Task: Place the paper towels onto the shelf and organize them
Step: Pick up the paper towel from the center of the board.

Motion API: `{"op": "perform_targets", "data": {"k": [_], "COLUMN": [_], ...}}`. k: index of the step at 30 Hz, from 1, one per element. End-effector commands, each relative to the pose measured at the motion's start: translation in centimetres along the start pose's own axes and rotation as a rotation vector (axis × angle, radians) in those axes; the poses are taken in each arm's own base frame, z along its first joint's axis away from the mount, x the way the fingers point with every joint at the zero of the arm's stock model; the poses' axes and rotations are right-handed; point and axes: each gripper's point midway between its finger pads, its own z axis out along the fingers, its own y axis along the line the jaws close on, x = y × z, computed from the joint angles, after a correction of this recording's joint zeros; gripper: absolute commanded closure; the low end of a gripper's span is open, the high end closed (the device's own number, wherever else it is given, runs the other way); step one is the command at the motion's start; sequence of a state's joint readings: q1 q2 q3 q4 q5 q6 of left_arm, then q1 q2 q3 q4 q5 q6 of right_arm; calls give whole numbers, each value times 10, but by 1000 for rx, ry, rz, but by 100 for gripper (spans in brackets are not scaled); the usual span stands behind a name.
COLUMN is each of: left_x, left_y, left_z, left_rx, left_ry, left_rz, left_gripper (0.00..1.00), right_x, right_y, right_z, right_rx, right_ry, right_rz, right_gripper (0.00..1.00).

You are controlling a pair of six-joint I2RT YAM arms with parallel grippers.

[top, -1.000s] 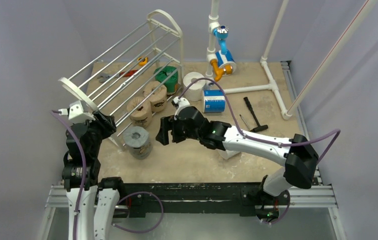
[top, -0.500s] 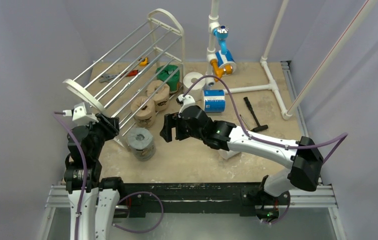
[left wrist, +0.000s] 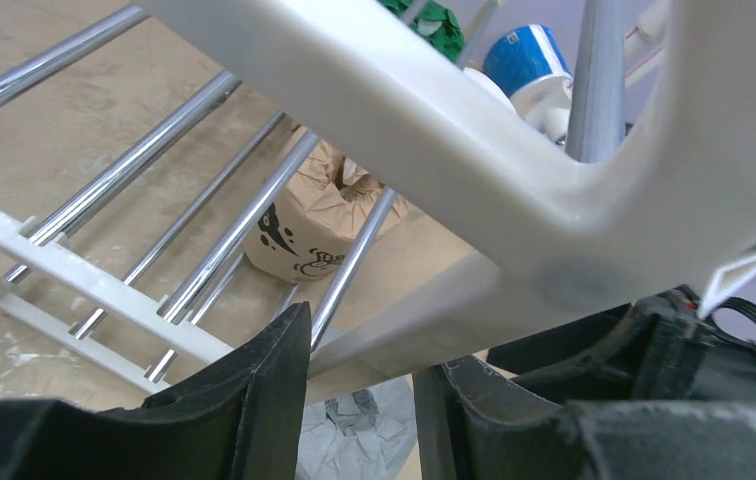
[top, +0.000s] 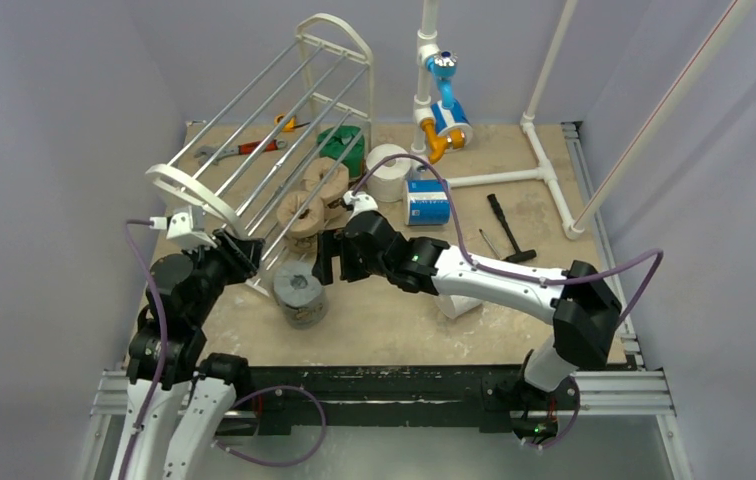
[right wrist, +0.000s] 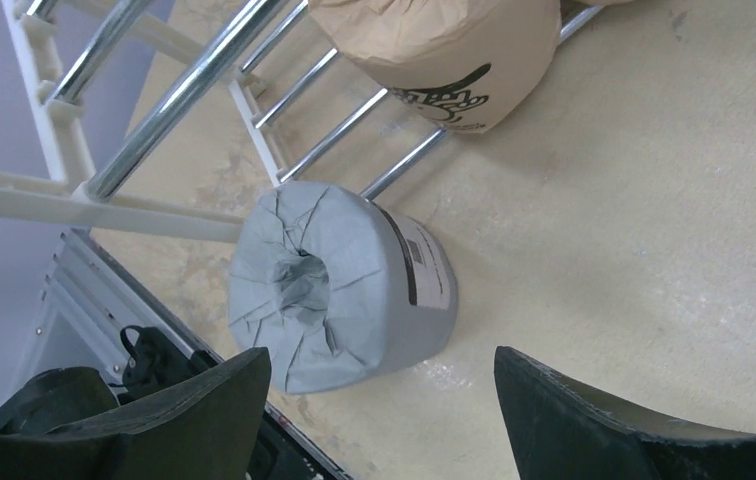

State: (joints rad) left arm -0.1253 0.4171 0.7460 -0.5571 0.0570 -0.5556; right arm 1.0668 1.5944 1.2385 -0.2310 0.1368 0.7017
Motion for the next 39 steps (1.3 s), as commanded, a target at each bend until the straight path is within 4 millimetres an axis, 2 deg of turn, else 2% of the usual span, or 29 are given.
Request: {"op": "perform_targets", "data": {"k": [1,11,19,25,28,36,39], "left_x": [15,32,44,45,44,44,44], "left_y": [-17,-24,-33,-39,-36,-32,-32], "left_z": [7,8,9,9,9,8,7], "left_rx": [43,85,112,135,119,107,106], "left_ry": [59,100,133,143,132,127,130], "left_rz": [-119,-145,-141,-131,-123,-105,-101], "left_gripper": [70,69,69,69,69,69,68], "right_x": [-7,19,22,35,43,47,43], "right_y": [13,-4,4,1,1,0,3], "right_z": [4,23,26,35,40,45,40], "right_rx": [-24,39,-10,2,-7,-2,-13], "right_ry": [-7,71,97,150,177,195,186], "right_rz": [44,33,7,-14,-15,-18,-12], "right_gripper": [17,21,23,29,31,53,58]}}
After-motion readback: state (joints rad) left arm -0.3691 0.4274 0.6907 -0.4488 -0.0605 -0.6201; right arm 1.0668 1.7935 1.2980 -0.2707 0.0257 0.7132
